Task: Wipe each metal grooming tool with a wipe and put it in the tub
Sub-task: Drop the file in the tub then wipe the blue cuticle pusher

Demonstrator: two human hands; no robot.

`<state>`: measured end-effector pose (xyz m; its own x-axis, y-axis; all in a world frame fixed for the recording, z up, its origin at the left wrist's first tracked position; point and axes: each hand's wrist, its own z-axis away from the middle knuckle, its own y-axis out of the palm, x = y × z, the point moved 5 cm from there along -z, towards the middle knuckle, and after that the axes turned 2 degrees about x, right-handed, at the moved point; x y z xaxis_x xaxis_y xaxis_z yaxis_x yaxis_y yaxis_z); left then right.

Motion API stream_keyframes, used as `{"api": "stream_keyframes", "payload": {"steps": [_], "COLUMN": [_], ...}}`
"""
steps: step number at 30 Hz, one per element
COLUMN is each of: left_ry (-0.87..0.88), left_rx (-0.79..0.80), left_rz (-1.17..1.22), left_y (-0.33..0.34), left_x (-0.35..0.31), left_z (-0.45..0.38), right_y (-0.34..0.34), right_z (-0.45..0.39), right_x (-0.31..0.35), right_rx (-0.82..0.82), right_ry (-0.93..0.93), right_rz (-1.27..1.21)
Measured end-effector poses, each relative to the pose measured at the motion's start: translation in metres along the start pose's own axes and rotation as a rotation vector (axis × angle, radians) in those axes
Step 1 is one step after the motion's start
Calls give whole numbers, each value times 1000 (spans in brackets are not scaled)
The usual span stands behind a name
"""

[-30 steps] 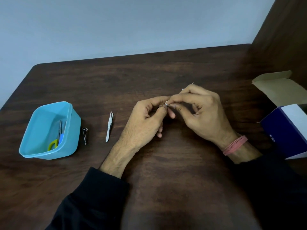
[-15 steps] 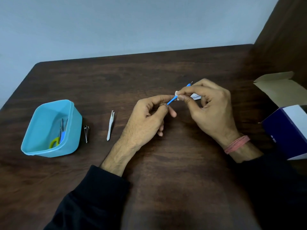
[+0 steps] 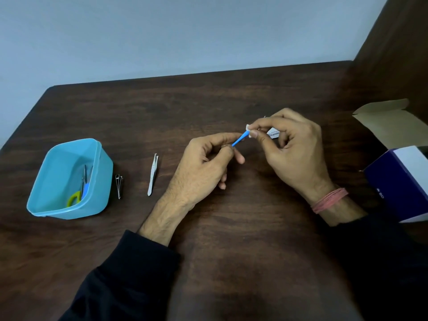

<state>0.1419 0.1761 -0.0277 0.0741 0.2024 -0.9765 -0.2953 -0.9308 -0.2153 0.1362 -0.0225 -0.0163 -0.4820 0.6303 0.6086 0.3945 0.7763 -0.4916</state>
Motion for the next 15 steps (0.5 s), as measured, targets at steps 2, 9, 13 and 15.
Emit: {"api": "stream_keyframes", "payload": {"steps": [2, 9, 13, 15], "left_ry": [4, -3, -1, -2], "left_rx": [-4, -12, -14, -14], "left_rz": [-3, -14, -12, -8], "left_y": [0, -1, -1, -2], "left_x": [-1, 0, -1, 0], "left_z": [0, 0, 0, 0], "right_y": [3, 3, 3, 2], "right_z": [2, 0, 0, -1], "right_x": [3, 2, 2, -1], "right_rx": [39, 43, 28, 9], "right_ry": [-22, 5, 12, 44], "right_rz": [-1, -1, -5, 1]}}
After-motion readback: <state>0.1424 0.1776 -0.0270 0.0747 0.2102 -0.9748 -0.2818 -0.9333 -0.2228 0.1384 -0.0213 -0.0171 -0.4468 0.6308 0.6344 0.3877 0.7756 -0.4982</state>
